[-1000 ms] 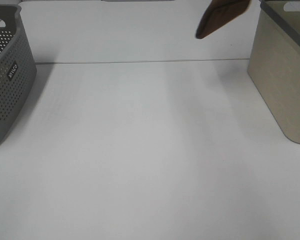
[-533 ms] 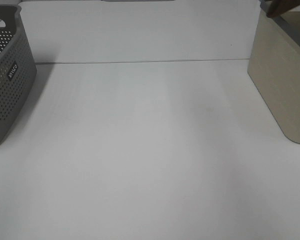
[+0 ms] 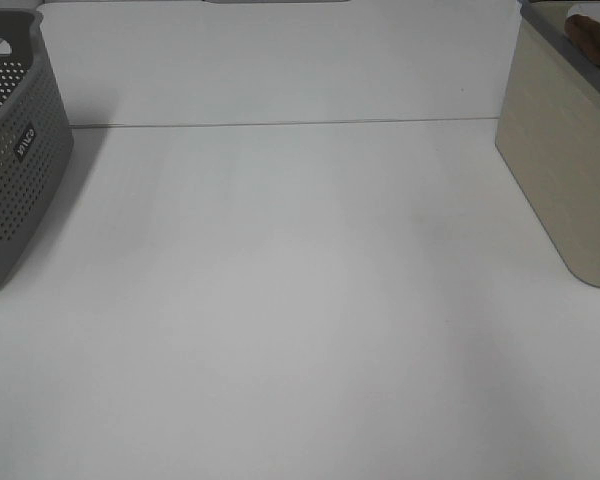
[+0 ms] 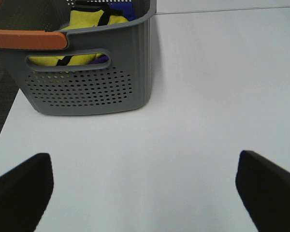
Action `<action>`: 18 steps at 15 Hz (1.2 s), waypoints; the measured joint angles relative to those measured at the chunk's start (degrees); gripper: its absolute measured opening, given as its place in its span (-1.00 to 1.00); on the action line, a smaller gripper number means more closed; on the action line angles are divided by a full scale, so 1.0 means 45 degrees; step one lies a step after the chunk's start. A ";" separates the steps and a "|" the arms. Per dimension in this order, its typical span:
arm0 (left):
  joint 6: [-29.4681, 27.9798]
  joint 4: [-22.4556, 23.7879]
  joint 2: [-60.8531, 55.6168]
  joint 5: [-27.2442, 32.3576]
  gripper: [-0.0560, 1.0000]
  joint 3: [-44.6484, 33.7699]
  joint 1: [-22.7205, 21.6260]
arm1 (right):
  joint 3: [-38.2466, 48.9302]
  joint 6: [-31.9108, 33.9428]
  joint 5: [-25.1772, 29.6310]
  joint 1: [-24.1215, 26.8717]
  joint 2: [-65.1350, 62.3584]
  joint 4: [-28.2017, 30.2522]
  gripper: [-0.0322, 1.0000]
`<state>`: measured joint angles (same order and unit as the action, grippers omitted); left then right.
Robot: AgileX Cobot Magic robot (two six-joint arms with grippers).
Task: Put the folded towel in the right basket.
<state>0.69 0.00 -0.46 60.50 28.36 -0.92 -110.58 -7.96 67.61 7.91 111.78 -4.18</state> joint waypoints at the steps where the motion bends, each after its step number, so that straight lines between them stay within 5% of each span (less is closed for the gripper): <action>1: 0.0000 0.0000 0.0000 0.0000 0.95 0.0000 0.0000 | 0.0000 -0.0064 -0.0051 0.0293 0.0242 -0.0331 -0.82; 5: 0.0000 0.0000 0.0000 0.0000 0.95 0.0000 0.0000 | 0.0000 -0.0140 -0.0204 0.1082 0.0840 -0.1222 -0.60; 8: 0.0000 0.0000 0.0000 0.0000 0.95 0.0000 0.0000 | 0.0000 -0.0204 -0.0204 0.1184 0.0929 -0.1273 0.14; 10: 0.0000 0.0000 0.0000 0.0000 0.95 0.0000 0.0000 | 0.0000 -0.0204 -0.0102 0.1184 0.0929 -0.1311 0.43; 18: 0.0000 0.0000 0.0000 0.0000 0.95 0.0000 0.0000 | 0.0000 -0.0242 0.0369 0.1171 -0.1031 -0.3349 0.50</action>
<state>0.69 0.00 -0.46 60.50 28.36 -0.92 -110.58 -9.05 69.27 13.18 107.14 -19.25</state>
